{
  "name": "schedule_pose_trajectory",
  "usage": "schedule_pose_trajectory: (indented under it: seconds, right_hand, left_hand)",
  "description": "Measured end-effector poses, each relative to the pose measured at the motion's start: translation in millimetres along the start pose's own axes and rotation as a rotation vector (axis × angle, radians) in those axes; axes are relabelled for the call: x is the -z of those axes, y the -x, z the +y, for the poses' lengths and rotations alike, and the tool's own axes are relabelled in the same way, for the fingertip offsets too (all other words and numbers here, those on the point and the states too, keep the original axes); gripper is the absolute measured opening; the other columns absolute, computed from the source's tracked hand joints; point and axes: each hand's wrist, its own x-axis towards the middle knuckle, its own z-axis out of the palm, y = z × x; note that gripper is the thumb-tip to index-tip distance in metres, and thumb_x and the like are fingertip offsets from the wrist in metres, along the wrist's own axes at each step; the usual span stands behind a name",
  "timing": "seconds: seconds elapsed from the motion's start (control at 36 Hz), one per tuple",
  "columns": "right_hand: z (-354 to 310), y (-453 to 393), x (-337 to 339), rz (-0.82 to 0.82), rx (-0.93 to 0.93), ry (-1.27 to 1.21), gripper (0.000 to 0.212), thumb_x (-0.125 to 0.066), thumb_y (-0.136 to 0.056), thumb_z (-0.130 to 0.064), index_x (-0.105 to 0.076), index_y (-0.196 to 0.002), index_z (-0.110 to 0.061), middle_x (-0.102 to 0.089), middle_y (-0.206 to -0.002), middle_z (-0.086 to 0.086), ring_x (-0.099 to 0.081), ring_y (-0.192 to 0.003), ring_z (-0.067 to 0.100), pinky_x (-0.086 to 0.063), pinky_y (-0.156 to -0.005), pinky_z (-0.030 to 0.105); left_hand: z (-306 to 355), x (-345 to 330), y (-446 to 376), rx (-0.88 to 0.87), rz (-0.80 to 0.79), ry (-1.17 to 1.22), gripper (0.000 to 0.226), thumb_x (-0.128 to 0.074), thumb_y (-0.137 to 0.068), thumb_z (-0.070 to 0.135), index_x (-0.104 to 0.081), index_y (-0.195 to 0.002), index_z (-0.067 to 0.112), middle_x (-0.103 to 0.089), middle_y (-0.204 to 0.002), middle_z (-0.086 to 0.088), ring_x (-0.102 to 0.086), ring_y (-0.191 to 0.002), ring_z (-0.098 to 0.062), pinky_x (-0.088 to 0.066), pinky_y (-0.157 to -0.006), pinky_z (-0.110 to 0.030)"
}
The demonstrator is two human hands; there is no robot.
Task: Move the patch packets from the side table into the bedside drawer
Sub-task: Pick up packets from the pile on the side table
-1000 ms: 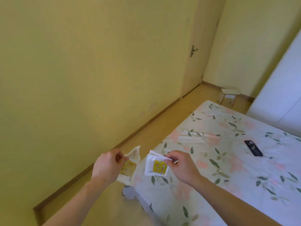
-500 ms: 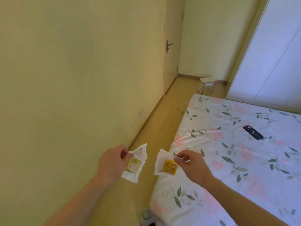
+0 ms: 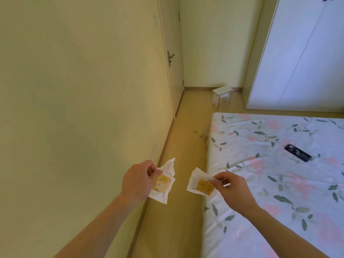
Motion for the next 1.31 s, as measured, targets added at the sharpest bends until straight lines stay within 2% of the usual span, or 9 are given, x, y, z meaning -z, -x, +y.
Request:
schedule_pose_trajectory:
  seconds: [0.44, 0.64, 0.72, 0.78, 0.92, 1.03, 1.14, 1.22, 1.31]
  right_hand:
    - [-52.7, -209.4, -36.6, 0.253, -0.161, -0.028, 0.014, -0.072, -0.09, -0.026, -0.073, -0.078, -0.032, -0.069, -0.077, -0.023, -0.063, -0.075, 0.0, -0.049, -0.066, 0.018]
    - [-65.1, -276.0, -25.4, 0.416, -0.239, -0.03, 0.012, -0.072, -0.09, -0.027, -0.074, -0.079, -0.028, -0.068, -0.074, -0.023, -0.062, -0.069, 0.001, -0.048, -0.06, 0.014]
    - [-57.1, -302.3, -8.7, 0.489, -0.286, -0.01, 0.012, -0.073, -0.09, -0.03, -0.074, -0.078, -0.03, -0.069, -0.074, -0.019, -0.064, -0.07, 0.003, -0.053, -0.065, 0.022]
    - [-47.5, -324.9, 5.5, 0.529, -0.32, 0.001, 0.012, -0.073, -0.089, -0.03, -0.074, -0.077, -0.031, -0.069, -0.074, -0.021, -0.064, -0.071, 0.002, -0.051, -0.065, 0.021]
    - [-27.0, -402.2, 41.4, 0.588, -0.347, 0.021, 0.014, -0.073, -0.09, -0.028, -0.073, -0.076, -0.029, -0.069, -0.074, -0.024, -0.064, -0.072, 0.0, -0.051, -0.064, 0.014]
    - [-15.6, -480.9, 67.6, 0.568, -0.375, 0.032, 0.013, -0.074, -0.088, -0.032, -0.072, -0.076, -0.032, -0.07, -0.074, -0.018, -0.064, -0.072, -0.001, -0.054, -0.068, 0.024]
    - [-21.9, -570.6, 90.9, 0.495, -0.366, 0.067, 0.014, -0.071, -0.09, -0.036, -0.068, -0.077, -0.04, -0.07, -0.079, -0.018, -0.064, -0.074, -0.001, -0.049, -0.066, 0.019]
    - [-27.7, -634.7, 101.4, 0.455, -0.357, 0.067, 0.01, -0.07, -0.091, -0.036, -0.071, -0.082, -0.034, -0.07, -0.081, -0.017, -0.064, -0.077, 0.003, -0.053, -0.067, 0.021]
    - [-33.8, -697.5, 108.4, 0.433, -0.336, 0.074, 0.008, -0.069, -0.092, -0.035, -0.073, -0.085, -0.031, -0.071, -0.082, -0.016, -0.064, -0.076, 0.003, -0.05, -0.062, 0.015]
  left_hand:
    - [-22.1, 4.0, -305.3, -0.23, -0.138, 0.049, 0.026, -0.072, -0.088, 0.043, -0.059, -0.071, 0.029, -0.065, -0.062, 0.012, -0.06, -0.057, -0.006, -0.044, -0.052, -0.025]
    - [22.9, -16.1, -425.6, -0.37, -0.225, 0.076, 0.033, -0.072, -0.089, 0.04, -0.053, -0.065, 0.027, -0.061, -0.056, 0.007, -0.054, -0.053, -0.011, -0.041, -0.05, -0.03]
    - [52.8, -32.8, -467.8, -0.442, -0.276, 0.068, 0.034, -0.071, -0.089, 0.042, -0.053, -0.066, 0.025, -0.058, -0.054, 0.008, -0.049, -0.049, -0.007, -0.034, -0.048, -0.025]
    - [73.3, -45.2, -498.6, -0.496, -0.297, 0.062, 0.033, -0.071, -0.089, 0.042, -0.054, -0.068, 0.024, -0.06, -0.055, 0.007, -0.05, -0.049, -0.008, -0.033, -0.047, -0.024]
    - [116.5, -74.0, -582.8, -0.535, -0.31, 0.062, 0.031, -0.069, -0.09, 0.044, -0.056, -0.07, 0.025, -0.064, -0.059, 0.01, -0.056, -0.051, -0.01, -0.04, -0.049, -0.029]
    - [138.2, -89.7, -659.0, -0.537, -0.311, 0.039, 0.034, -0.069, -0.09, 0.045, -0.054, -0.068, 0.024, -0.062, -0.056, 0.007, -0.056, -0.05, -0.013, -0.04, -0.048, -0.03]
    - [155.9, -97.3, -732.6, -0.501, -0.287, 0.081, 0.032, -0.072, -0.088, 0.042, -0.056, -0.067, 0.025, -0.06, -0.054, 0.008, -0.053, -0.049, -0.01, -0.039, -0.048, -0.027]
    - [161.3, -100.5, -785.2, -0.47, -0.28, 0.093, 0.03, -0.073, -0.088, 0.04, -0.057, -0.066, 0.028, -0.061, -0.056, 0.01, -0.056, -0.052, -0.008, -0.041, -0.049, -0.026]
    - [167.9, -105.4, -837.5, -0.436, -0.27, 0.106, 0.028, -0.073, -0.088, 0.039, -0.058, -0.067, 0.028, -0.062, -0.057, 0.011, -0.058, -0.053, -0.007, -0.042, -0.05, -0.026]
